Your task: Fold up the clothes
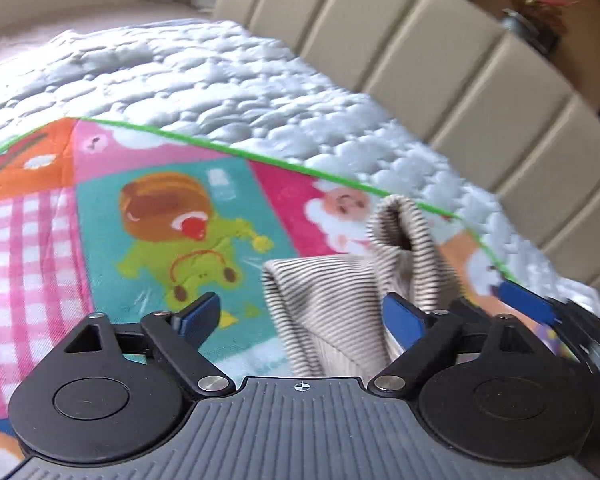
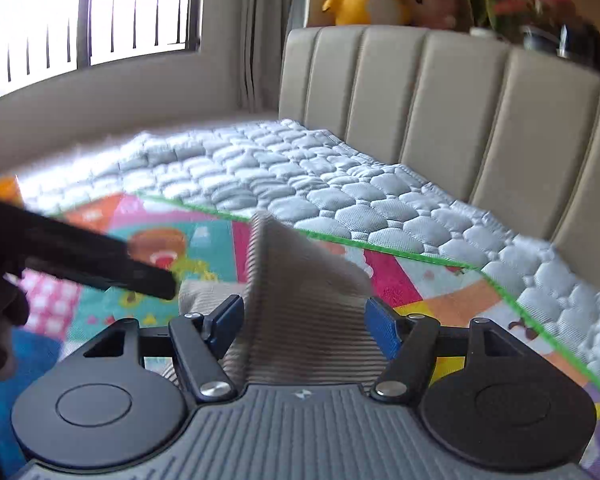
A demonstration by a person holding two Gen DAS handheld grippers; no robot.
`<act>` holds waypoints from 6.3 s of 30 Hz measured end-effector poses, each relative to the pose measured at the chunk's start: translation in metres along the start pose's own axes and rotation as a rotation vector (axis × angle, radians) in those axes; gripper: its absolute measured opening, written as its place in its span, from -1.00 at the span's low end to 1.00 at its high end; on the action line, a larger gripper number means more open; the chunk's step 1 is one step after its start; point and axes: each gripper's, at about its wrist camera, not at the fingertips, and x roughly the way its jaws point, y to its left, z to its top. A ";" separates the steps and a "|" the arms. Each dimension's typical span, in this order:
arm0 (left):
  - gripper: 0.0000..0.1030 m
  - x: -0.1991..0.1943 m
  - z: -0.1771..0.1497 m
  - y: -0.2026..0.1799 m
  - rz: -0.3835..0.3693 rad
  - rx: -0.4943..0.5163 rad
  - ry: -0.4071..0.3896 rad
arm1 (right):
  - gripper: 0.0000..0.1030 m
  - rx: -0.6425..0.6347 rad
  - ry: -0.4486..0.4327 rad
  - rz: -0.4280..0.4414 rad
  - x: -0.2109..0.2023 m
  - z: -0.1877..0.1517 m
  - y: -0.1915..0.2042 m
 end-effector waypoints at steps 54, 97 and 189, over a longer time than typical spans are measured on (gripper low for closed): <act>0.30 0.000 0.017 0.081 -0.116 -0.160 0.018 | -0.54 -0.764 0.044 -0.055 -0.003 -0.043 0.112; 0.47 0.015 0.004 0.040 -0.230 0.011 0.061 | 1.00 -0.077 0.153 0.093 0.006 -0.042 0.014; 0.16 0.005 0.003 0.065 -0.230 -0.226 0.108 | 0.28 -0.233 0.065 -0.023 0.000 -0.030 0.071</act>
